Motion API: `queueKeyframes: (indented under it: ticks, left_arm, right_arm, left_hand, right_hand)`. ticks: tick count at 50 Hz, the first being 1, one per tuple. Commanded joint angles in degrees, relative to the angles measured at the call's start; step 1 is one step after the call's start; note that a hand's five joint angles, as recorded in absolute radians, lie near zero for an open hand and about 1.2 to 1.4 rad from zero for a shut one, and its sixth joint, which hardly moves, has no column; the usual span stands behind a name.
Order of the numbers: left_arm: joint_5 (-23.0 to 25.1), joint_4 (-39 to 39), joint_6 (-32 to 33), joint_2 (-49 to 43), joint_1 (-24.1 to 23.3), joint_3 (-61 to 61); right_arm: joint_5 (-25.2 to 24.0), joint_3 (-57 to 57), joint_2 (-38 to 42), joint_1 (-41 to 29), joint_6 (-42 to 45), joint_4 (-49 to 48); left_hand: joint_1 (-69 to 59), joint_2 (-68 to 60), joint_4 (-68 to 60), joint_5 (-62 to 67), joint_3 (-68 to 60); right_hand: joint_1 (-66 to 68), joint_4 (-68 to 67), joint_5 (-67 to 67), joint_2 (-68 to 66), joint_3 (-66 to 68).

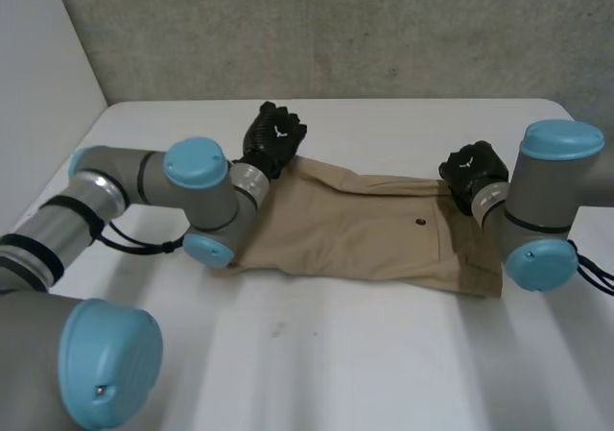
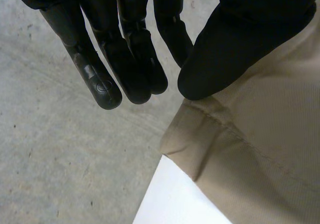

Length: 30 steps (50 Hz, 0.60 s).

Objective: Fold the shorts.

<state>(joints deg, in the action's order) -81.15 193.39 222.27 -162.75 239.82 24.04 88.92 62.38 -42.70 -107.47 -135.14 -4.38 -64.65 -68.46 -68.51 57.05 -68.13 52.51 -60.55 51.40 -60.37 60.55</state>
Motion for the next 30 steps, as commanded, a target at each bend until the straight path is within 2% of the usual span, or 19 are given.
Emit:
queueKeyframes:
  ticks: [1, 5, 6, 7, 10, 11, 14, 16, 17, 18, 21, 22, 25, 30]
  left_arm:
    - [-0.4, 16.6, 0.2, 2.5, -2.2, 9.4]
    - [-2.3, 24.6, 0.3, 9.1, -2.8, 16.4]
    - [-2.3, 24.6, 0.3, 9.1, -2.8, 16.4]
    - [-5.6, 29.0, -0.2, 15.9, -3.0, 23.6]
    - [-7.0, 29.5, -0.4, 19.4, -3.1, 27.1]
    - [-8.4, 28.7, -1.3, 24.3, -3.5, 32.0]
    - [-8.8, 27.7, -2.4, 27.6, -4.0, 35.5]
    - [-9.1, 23.1, -6.2, 33.6, -4.2, 42.2]
    - [-9.1, 23.1, -6.2, 33.6, -4.2, 42.2]
    - [-9.2, 17.8, -9.9, 37.6, -4.1, 46.1]
    - [-9.2, 13.6, -13.0, 39.7, -3.9, 48.4]
    - [-9.2, 7.1, -18.3, 42.4, -3.7, 50.7]
    - [-9.0, 0.5, -23.9, 44.4, -2.9, 52.6]
    - [-8.6, -11.0, -33.1, 47.3, -0.1, 56.6]
  right_arm:
    - [1.0, -1.4, -4.0, 0.0, -1.7, -5.4]
    - [0.6, 1.2, -12.0, 0.2, -6.6, -7.0]
    - [0.5, 2.0, -13.6, 0.2, -7.8, -7.0]
    - [0.5, 2.7, -15.0, 0.5, -8.9, -7.0]
    - [0.2, 6.9, -22.0, 0.8, -14.5, -5.9]
    - [0.2, 7.0, -22.1, 0.8, -14.5, -5.9]
    - [-1.0, 13.0, -26.5, 0.9, -17.9, -1.4]
    - [-2.1, 15.4, -27.7, 0.9, -18.8, 1.0]
    - [-2.7, 16.5, -28.2, 0.9, -19.1, 2.3]
    - [-3.9, 18.7, -29.2, 1.0, -19.9, 4.6]
    - [-5.8, 22.3, -30.6, 1.6, -21.3, 7.6]
    - [-6.8, 25.0, -31.2, 2.3, -22.0, 8.7]
    - [-8.1, 28.7, -31.4, 3.5, -22.6, 8.7]
    - [-10.6, 35.2, -31.1, 5.1, -22.8, 4.6]
  left_hand:
    - [54.0, 57.9, 57.9, -56.5, 57.5]
    - [54.6, 58.5, 58.5, -57.0, 58.1]
    - [54.6, 58.5, 58.5, -57.0, 58.1]
    - [54.6, 58.5, 58.5, -57.0, 58.1]
    - [54.6, 58.5, 58.5, -57.0, 58.1]
    - [54.6, 58.5, 58.5, -57.0, 58.1]
    - [54.6, 58.5, 58.5, -57.0, 58.1]
    - [54.6, 58.4, 58.5, -57.0, 58.1]
    - [54.6, 58.4, 58.5, -57.0, 58.1]
    - [54.6, 58.5, 58.5, -57.0, 58.1]
    - [54.6, 58.4, 58.5, -57.0, 58.1]
    - [54.6, 58.5, 58.5, -57.0, 58.1]
    - [54.6, 58.5, 58.5, -57.0, 58.1]
    - [54.6, 58.4, 58.5, -57.0, 58.1]
  right_hand:
    - [-42.5, 50.6, -51.4, 50.4, -50.6]
    - [-42.5, 50.6, -51.4, 50.4, -50.6]
    - [-42.5, 50.6, -51.4, 50.4, -50.6]
    - [-42.5, 50.6, -51.4, 50.4, -50.6]
    - [-42.5, 50.6, -51.4, 50.4, -50.6]
    - [-42.5, 50.6, -51.4, 50.4, -50.6]
    - [-42.5, 50.6, -51.4, 50.4, -50.6]
    - [-42.5, 50.6, -51.4, 50.4, -50.6]
    - [-42.5, 50.6, -51.4, 50.4, -50.6]
    - [-42.5, 50.6, -51.4, 50.4, -50.6]
    - [-42.5, 50.6, -51.4, 50.4, -50.6]
    - [-42.5, 50.6, -51.4, 50.4, -50.6]
    - [-41.3, 49.3, -50.2, 49.1, -49.3]
    - [-29.0, 37.0, -37.9, 36.9, -37.0]
